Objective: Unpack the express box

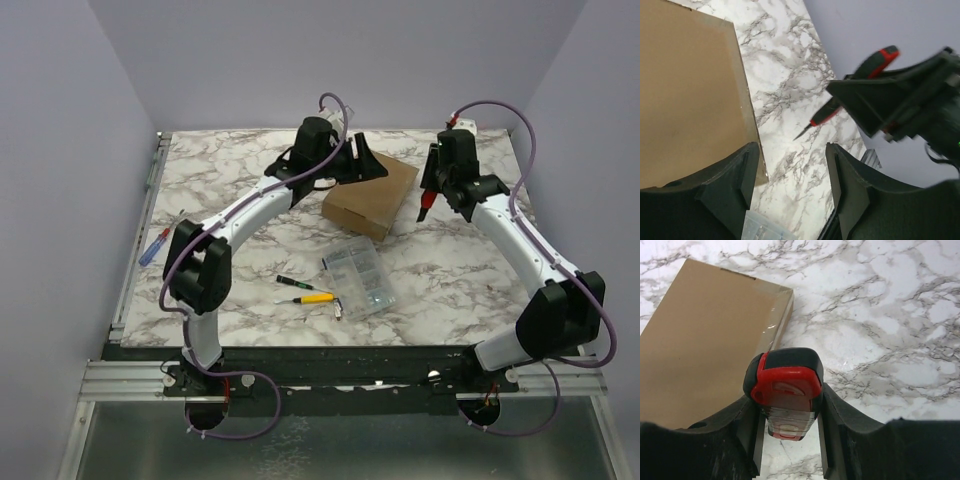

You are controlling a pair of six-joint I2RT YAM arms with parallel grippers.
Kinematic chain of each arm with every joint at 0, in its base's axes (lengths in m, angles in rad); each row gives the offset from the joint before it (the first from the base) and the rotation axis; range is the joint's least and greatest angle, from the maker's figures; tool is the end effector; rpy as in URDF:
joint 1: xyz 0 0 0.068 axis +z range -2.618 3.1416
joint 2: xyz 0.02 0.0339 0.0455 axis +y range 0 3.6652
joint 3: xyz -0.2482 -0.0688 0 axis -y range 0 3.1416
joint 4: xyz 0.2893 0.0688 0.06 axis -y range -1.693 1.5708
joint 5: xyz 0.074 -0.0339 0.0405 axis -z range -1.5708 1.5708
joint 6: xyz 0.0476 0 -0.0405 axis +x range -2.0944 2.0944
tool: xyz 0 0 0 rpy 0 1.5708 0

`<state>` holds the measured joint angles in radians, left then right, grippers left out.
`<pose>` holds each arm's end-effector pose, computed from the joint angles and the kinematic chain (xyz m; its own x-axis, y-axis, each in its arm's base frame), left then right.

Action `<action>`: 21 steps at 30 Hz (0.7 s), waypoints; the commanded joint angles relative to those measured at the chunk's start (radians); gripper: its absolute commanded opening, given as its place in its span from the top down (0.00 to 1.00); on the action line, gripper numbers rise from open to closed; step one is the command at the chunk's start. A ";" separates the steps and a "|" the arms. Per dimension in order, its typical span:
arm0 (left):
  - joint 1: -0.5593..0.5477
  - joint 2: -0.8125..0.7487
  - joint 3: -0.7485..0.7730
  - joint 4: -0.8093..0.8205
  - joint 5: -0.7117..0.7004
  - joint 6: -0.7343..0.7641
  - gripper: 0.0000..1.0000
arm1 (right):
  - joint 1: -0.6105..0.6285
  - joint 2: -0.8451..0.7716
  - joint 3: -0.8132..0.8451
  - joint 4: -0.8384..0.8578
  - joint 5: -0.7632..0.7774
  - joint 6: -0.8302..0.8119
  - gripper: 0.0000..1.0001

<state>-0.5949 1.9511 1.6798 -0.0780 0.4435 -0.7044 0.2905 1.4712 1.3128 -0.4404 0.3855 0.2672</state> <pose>0.4166 -0.3066 0.2842 -0.7600 -0.1920 -0.6209 0.4566 0.5221 -0.7204 0.3769 0.0940 0.3075 -0.5124 0.1022 -0.8527 0.1736 0.9847 0.0137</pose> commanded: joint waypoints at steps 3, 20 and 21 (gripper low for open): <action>0.035 -0.168 -0.230 0.024 0.045 0.042 0.39 | 0.001 0.014 -0.041 0.025 -0.102 0.040 1.00; -0.111 0.166 -0.087 0.141 0.079 -0.037 0.42 | 0.002 -0.192 -0.051 -0.069 0.007 0.003 1.00; -0.122 0.192 -0.031 0.146 0.096 -0.056 0.42 | 0.002 -0.200 -0.056 -0.074 0.026 -0.001 1.00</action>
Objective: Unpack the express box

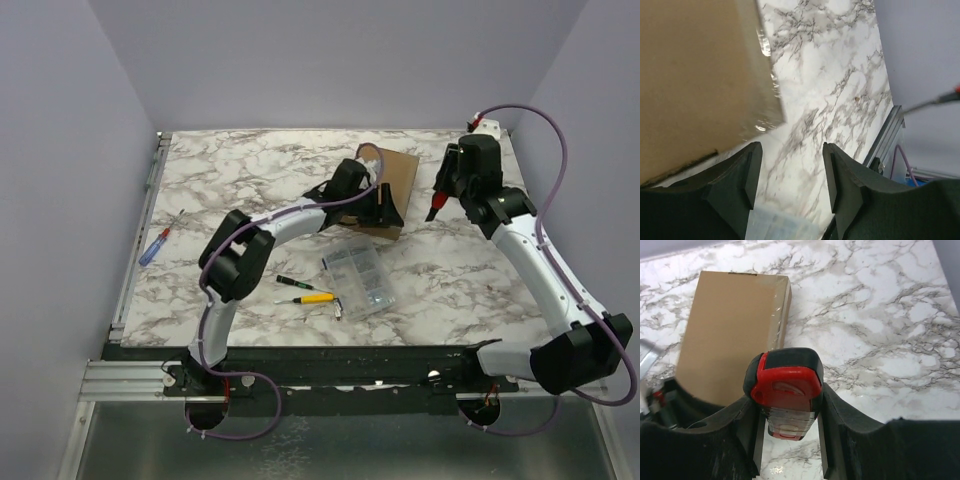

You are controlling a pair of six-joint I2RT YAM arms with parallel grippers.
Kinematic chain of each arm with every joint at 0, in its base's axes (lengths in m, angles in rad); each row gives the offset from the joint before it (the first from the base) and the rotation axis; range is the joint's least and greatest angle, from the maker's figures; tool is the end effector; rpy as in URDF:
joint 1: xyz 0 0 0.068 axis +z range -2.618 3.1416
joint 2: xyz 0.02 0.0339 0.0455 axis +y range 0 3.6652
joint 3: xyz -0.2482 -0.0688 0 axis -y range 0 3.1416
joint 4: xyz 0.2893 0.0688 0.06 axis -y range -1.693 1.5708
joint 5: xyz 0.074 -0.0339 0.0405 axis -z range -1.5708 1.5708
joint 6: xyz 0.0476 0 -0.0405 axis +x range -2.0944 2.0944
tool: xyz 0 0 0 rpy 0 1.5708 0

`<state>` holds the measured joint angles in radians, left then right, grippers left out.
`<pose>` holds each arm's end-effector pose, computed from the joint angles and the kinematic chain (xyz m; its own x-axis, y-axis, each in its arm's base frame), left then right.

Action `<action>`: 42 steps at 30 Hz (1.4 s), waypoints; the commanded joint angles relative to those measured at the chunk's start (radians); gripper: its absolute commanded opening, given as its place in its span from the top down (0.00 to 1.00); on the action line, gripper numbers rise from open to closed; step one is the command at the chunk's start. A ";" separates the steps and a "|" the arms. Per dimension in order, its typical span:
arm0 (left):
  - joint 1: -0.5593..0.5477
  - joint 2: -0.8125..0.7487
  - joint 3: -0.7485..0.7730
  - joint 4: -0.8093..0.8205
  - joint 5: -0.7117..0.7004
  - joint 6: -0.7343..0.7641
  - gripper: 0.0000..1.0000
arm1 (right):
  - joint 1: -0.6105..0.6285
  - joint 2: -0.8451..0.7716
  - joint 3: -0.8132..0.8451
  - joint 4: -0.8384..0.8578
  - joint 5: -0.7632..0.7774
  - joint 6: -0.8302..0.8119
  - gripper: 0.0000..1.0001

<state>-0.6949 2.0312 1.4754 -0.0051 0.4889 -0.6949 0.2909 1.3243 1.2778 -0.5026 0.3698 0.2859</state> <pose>0.3743 -0.3411 0.1725 -0.8714 -0.0095 -0.4905 0.4072 0.5434 -0.7341 0.3423 0.0845 0.3389 -0.4718 0.1332 -0.8716 0.1678 0.9840 0.0596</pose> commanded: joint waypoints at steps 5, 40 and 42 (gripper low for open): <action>-0.055 0.083 0.175 0.091 0.093 -0.047 0.39 | 0.002 -0.102 -0.054 -0.021 0.095 -0.045 1.00; 0.057 -0.594 -0.519 0.665 0.263 -0.089 0.34 | 0.050 -0.213 -0.442 1.112 -1.283 0.387 1.00; 0.054 -0.580 -0.500 0.670 0.269 -0.090 0.43 | 0.053 -0.212 -0.441 1.112 -1.291 0.385 1.00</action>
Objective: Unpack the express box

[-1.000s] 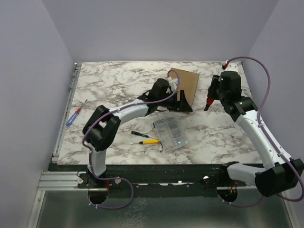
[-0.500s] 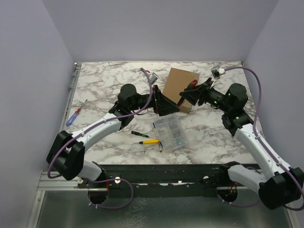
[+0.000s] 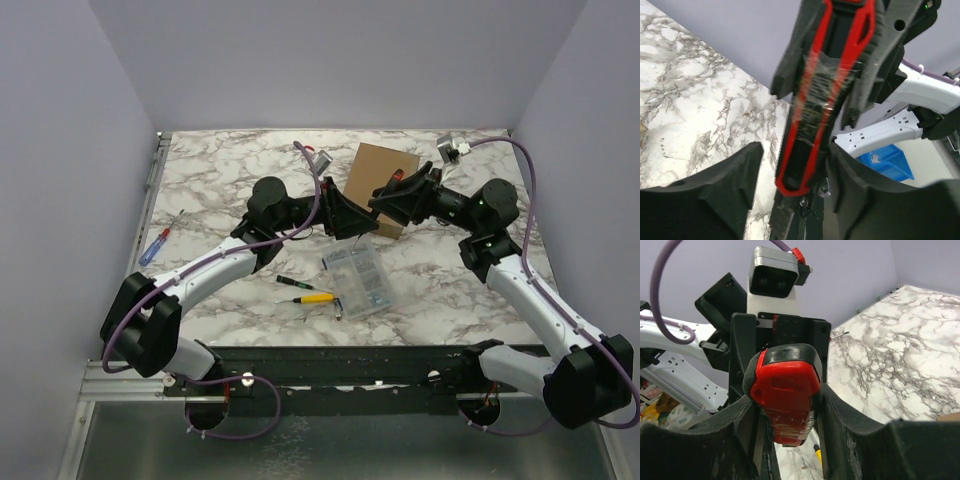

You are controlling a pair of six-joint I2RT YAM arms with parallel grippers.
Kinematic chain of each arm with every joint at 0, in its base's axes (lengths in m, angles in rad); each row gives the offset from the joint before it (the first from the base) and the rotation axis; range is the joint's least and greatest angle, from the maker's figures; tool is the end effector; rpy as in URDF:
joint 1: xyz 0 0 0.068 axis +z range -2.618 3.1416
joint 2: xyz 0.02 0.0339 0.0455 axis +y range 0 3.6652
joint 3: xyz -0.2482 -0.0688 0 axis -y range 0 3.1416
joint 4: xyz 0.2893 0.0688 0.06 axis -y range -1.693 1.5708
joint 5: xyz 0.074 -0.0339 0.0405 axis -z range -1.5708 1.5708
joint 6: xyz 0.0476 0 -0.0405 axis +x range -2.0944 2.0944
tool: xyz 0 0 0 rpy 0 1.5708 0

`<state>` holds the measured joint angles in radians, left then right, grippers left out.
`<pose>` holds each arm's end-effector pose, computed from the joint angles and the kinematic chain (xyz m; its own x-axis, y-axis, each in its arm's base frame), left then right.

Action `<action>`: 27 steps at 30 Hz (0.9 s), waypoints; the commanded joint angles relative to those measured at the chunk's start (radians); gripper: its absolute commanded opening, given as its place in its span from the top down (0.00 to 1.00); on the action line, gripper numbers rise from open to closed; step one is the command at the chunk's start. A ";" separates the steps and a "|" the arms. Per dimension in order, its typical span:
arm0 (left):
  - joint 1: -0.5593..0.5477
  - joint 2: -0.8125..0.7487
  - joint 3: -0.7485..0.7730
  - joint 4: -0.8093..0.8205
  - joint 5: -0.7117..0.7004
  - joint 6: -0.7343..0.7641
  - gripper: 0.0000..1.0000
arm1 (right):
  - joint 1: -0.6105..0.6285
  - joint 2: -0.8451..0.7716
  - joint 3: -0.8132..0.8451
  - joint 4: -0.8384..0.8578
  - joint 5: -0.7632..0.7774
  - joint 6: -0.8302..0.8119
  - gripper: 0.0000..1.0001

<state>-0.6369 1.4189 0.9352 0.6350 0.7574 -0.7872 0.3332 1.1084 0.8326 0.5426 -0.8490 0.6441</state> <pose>0.2811 -0.2486 0.2938 -0.6074 -0.1909 -0.7711 0.7762 0.0637 -0.6272 0.2772 0.1338 0.3424 -0.3414 0.3017 -0.8902 -0.8696 0.2581 0.4210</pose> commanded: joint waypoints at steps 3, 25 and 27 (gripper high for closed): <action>-0.009 0.046 0.061 0.032 0.028 0.018 0.57 | 0.012 -0.003 0.002 0.066 -0.063 0.027 1.00; -0.037 -0.052 0.088 -0.276 -0.237 0.400 1.00 | 0.024 -0.077 0.080 -0.320 0.151 -0.046 0.39; -0.045 -0.084 0.106 -0.388 -0.385 0.546 1.00 | 0.024 -0.072 0.130 -0.477 0.240 -0.055 0.06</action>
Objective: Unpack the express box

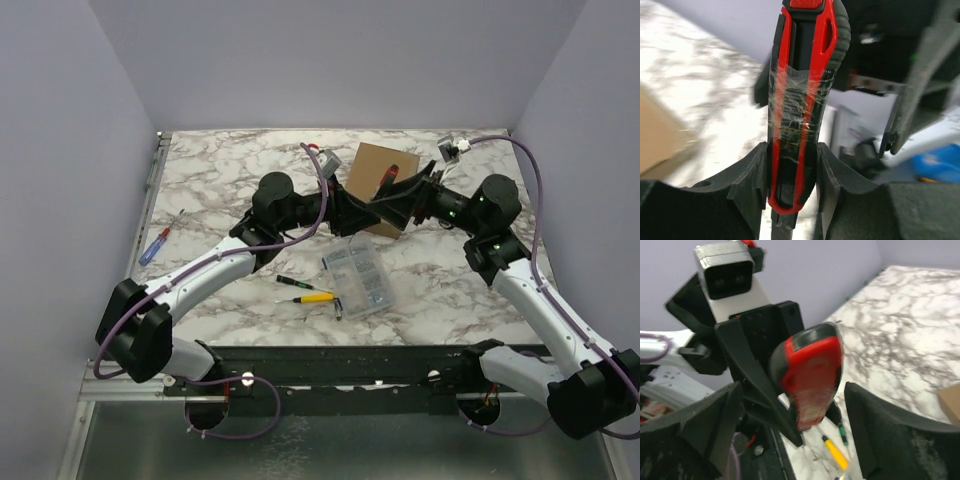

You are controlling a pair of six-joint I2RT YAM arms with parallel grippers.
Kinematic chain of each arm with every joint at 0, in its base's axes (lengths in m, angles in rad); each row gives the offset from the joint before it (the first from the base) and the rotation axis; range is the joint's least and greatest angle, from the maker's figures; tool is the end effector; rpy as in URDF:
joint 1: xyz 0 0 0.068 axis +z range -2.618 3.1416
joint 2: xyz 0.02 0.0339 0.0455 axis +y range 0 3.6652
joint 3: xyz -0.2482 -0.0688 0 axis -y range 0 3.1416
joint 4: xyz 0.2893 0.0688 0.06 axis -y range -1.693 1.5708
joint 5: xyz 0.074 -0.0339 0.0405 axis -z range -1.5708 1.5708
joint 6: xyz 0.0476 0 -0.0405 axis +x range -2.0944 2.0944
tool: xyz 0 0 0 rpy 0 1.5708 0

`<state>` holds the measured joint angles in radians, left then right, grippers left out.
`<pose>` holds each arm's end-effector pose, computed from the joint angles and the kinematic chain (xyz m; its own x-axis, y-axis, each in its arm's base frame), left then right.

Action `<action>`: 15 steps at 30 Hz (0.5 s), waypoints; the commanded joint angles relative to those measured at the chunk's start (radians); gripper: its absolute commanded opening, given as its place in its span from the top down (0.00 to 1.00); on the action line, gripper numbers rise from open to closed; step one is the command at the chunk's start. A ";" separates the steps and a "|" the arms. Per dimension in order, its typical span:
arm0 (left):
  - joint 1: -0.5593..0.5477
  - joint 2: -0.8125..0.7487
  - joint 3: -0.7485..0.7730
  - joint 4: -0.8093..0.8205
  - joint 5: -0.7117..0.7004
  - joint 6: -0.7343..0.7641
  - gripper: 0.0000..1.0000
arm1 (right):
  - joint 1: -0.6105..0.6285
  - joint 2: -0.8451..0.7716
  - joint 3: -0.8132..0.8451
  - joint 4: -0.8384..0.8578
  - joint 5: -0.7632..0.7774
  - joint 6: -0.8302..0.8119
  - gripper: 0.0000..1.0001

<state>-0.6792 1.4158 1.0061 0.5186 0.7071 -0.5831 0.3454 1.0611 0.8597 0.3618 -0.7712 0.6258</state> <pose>0.2766 -0.2631 0.3105 -0.4690 -0.1593 -0.8687 0.8647 0.1176 -0.4884 0.2721 0.1332 0.3483 -0.3996 0.3026 -0.8653 -0.8095 0.3264 0.4880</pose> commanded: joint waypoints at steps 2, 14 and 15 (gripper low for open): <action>-0.015 -0.111 0.044 -0.350 -0.448 0.478 1.00 | 0.012 -0.009 0.162 -0.462 0.252 -0.030 0.00; -0.074 -0.183 -0.006 -0.395 -0.669 0.755 1.00 | 0.019 0.211 0.477 -0.832 0.287 0.121 0.07; -0.075 -0.181 -0.009 -0.387 -0.664 0.748 1.00 | 0.023 0.227 0.486 -0.833 0.301 0.135 0.08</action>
<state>-0.7422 1.2430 1.0073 0.1249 0.1066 0.1009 0.3550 1.2304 1.2995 -0.3759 -0.4973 0.6827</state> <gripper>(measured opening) 0.414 0.936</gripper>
